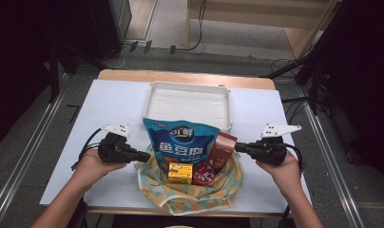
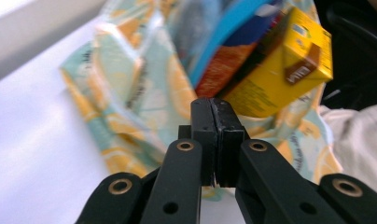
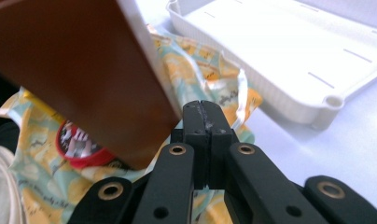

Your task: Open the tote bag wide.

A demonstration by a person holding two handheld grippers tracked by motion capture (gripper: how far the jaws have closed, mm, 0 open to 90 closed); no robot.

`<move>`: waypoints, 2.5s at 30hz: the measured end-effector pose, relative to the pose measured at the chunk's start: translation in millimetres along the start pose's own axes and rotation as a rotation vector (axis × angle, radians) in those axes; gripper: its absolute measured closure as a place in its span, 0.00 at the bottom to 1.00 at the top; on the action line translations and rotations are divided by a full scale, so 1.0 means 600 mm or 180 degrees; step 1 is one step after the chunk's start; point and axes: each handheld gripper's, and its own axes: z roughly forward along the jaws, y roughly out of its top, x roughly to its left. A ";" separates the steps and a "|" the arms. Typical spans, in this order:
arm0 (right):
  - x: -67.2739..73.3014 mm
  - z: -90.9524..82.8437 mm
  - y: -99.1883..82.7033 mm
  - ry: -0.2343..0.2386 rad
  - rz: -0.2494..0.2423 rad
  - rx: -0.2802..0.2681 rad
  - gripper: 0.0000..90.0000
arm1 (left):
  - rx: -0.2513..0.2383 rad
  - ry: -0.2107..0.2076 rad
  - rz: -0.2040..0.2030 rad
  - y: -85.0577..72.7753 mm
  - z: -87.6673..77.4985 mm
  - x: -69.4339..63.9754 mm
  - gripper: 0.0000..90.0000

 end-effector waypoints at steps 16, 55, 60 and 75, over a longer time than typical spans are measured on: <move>-0.011 0.052 0.001 0.0132 0.0016 0.0007 1.00 | -0.0113 0.0029 -0.0134 0.037 0.040 0.049 1.00; -0.035 0.119 -0.073 0.0108 0.0010 0.0394 1.00 | 0.0239 0.0013 -0.0203 0.003 0.122 0.078 1.00; -0.040 0.128 -0.076 0.0113 0.0001 0.0434 1.00 | 0.0254 0.0028 -0.0185 0.000 0.127 0.081 1.00; -0.044 0.114 -0.066 0.0082 0.0038 0.0355 1.00 | 0.0183 0.0142 -0.0189 0.009 0.094 0.079 1.00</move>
